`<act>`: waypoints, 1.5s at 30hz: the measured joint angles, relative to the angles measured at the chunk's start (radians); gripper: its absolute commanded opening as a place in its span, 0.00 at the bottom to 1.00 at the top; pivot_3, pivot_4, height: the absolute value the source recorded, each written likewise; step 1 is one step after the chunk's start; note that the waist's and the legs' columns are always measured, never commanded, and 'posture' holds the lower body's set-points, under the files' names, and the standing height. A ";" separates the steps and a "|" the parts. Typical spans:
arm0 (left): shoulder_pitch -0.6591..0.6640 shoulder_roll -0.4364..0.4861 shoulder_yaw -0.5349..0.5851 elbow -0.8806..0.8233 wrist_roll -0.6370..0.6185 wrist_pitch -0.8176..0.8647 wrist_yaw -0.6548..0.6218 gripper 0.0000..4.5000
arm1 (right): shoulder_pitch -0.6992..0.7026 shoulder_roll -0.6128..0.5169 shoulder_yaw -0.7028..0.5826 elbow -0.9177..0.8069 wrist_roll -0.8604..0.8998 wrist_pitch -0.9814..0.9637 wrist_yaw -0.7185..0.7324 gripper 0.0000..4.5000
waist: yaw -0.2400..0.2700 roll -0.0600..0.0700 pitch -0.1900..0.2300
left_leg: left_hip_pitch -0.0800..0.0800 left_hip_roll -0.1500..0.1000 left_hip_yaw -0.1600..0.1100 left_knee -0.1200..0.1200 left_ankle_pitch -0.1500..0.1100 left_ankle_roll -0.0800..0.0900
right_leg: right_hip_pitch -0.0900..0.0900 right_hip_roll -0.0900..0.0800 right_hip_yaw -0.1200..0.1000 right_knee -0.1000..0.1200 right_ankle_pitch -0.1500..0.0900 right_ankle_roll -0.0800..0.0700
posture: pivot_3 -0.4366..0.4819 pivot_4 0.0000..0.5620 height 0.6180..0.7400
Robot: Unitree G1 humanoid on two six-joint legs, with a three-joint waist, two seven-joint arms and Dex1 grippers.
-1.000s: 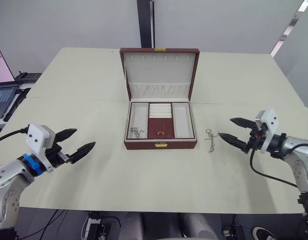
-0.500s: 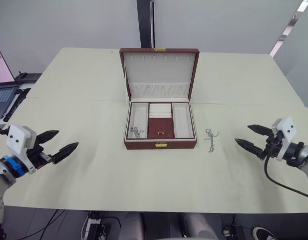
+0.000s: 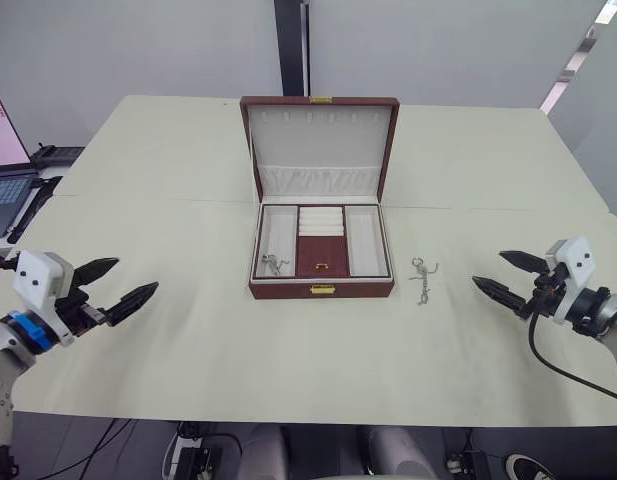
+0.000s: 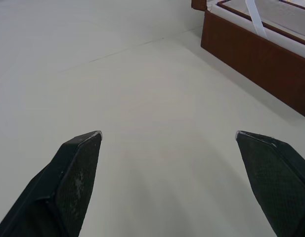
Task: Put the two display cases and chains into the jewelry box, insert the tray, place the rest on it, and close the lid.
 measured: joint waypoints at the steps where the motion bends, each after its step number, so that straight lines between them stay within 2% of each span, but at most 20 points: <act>1: 0.002 -0.011 -0.005 -0.015 0.000 -0.001 0.001 1.00 | 0.003 0.008 0.000 -0.007 0.002 0.007 -0.008 1.00 | 0.000 0.000 0.000 | 0.000 0.000 0.000 0.000 0.000 0.000 | 0.000 0.000 0.000 0.000 0.000 0.000 | 0.48 0.27 1.00; 7: 0.051 -0.096 -0.143 -0.201 0.004 -0.002 -0.011 1.00 | 0.027 0.135 0.008 -0.175 0.012 0.090 -0.176 1.00 | 0.000 0.000 0.000 | 0.001 0.000 0.000 0.000 0.000 0.000 | 0.001 0.000 0.000 0.001 0.000 0.000 | 0.48 0.27 1.00; 12: 0.060 -0.104 -0.261 -0.296 0.028 -0.003 -0.039 1.00 | 0.052 0.213 0.057 -0.302 -0.014 0.166 -0.325 1.00 | 0.000 0.000 0.000 | 0.001 0.000 0.000 0.000 0.000 0.000 | 0.001 0.000 0.000 0.002 0.000 0.000 | 0.48 0.27 1.00; 20: -0.025 -0.128 -0.435 -0.359 0.050 -0.009 -0.085 1.00 | 0.083 0.337 0.200 -0.356 -0.127 0.205 -0.495 1.00 | 0.000 0.000 0.000 | 0.001 0.000 0.000 0.001 0.000 0.000 | 0.001 0.000 0.000 0.002 0.000 0.000 | 0.48 0.27 1.00; 29: -0.047 -0.139 -0.508 -0.362 0.061 -0.050 -0.134 1.00 | 0.045 0.421 0.271 -0.317 -0.224 0.238 -0.628 1.00 | 0.000 0.000 0.000 | 0.001 0.000 -0.001 0.001 0.000 0.000 | 0.001 0.001 0.000 0.002 0.000 0.000 | 0.48 0.27 1.00; 40: -0.055 -0.153 -0.518 -0.361 0.072 -0.075 -0.137 1.00 | 0.008 0.482 0.281 -0.307 -0.245 0.274 -0.689 1.00 | -0.001 0.000 -0.001 | 0.001 0.000 -0.001 0.001 0.000 0.000 | 0.001 0.001 0.000 0.003 0.000 0.000 | 0.48 0.27 1.00; 45: -0.048 -0.154 -0.519 -0.361 0.074 -0.087 -0.130 1.00 | 0.004 0.468 0.282 -0.309 -0.274 0.298 -0.698 0.63 | 0.000 -0.001 -0.002 | 0.001 0.000 -0.001 0.001 0.000 0.000 | 0.001 0.001 0.000 0.003 0.000 0.000 | 0.48 0.27 1.00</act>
